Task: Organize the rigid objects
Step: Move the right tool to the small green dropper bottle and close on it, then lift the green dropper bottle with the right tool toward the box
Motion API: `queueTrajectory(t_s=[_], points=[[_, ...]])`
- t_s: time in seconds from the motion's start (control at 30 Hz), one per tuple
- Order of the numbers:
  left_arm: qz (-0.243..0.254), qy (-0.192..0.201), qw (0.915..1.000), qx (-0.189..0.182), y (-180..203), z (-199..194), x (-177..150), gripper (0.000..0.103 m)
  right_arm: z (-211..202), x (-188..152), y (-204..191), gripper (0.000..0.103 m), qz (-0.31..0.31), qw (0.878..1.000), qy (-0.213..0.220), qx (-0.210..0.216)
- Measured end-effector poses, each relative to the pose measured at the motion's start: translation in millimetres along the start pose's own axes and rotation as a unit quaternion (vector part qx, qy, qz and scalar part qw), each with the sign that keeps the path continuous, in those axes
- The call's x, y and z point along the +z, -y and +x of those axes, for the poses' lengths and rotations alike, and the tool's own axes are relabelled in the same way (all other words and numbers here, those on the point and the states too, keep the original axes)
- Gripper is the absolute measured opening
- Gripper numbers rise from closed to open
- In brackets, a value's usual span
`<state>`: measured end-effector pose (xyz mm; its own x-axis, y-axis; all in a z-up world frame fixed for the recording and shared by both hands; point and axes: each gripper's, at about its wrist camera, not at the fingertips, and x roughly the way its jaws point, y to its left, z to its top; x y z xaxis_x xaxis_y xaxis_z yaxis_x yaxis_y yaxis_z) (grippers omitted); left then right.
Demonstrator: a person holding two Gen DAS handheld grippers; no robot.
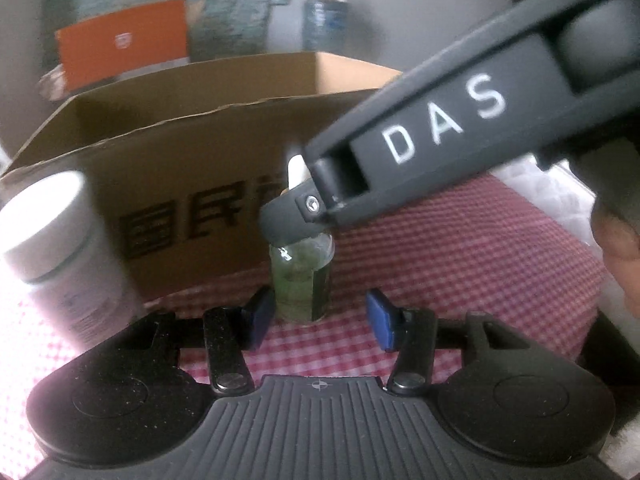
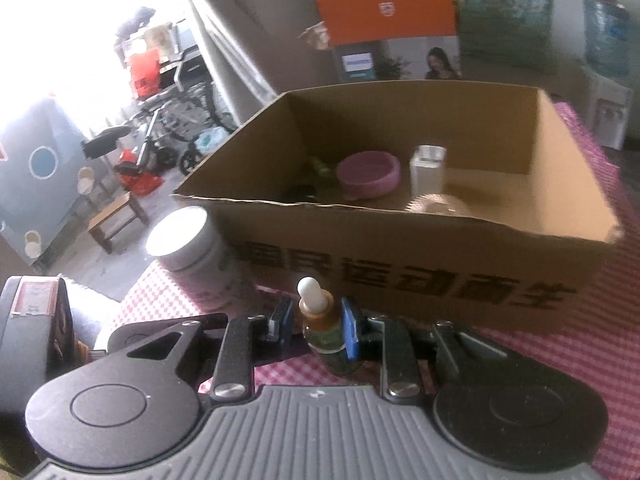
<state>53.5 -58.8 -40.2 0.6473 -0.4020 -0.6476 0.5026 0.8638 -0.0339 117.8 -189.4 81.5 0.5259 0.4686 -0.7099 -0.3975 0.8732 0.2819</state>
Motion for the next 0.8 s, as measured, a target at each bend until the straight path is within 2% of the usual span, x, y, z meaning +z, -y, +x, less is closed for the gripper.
queueTrajectory(t_s=[0.13, 0.27, 0.43, 0.7, 0.8], points=[[0.016, -0.003, 0.9999, -0.001, 5, 2, 0, 0.050, -3, 0, 10, 0.027, 0.015, 1.000, -0.001, -0.006], [-0.009, -0.017, 0.9997, 0.012, -3, 11, 4, 0.043, -3, 3, 12, 0.027, 0.020, 1.000, 0.005, -0.002], [-0.038, -0.022, 0.9990, -0.005, -13, 18, 10, 0.032, 0, 6, 13, 0.027, 0.023, 1.000, 0.004, 0.005], [-0.040, -0.032, 0.9985, -0.017, -3, 12, 6, 0.032, -10, -1, 15, 0.024, 0.035, 0.999, -0.003, 0.007], [-0.025, -0.032, 0.9992, -0.005, 4, 13, 5, 0.032, -11, -3, 19, 0.026, 0.041, 0.999, -0.007, 0.013]])
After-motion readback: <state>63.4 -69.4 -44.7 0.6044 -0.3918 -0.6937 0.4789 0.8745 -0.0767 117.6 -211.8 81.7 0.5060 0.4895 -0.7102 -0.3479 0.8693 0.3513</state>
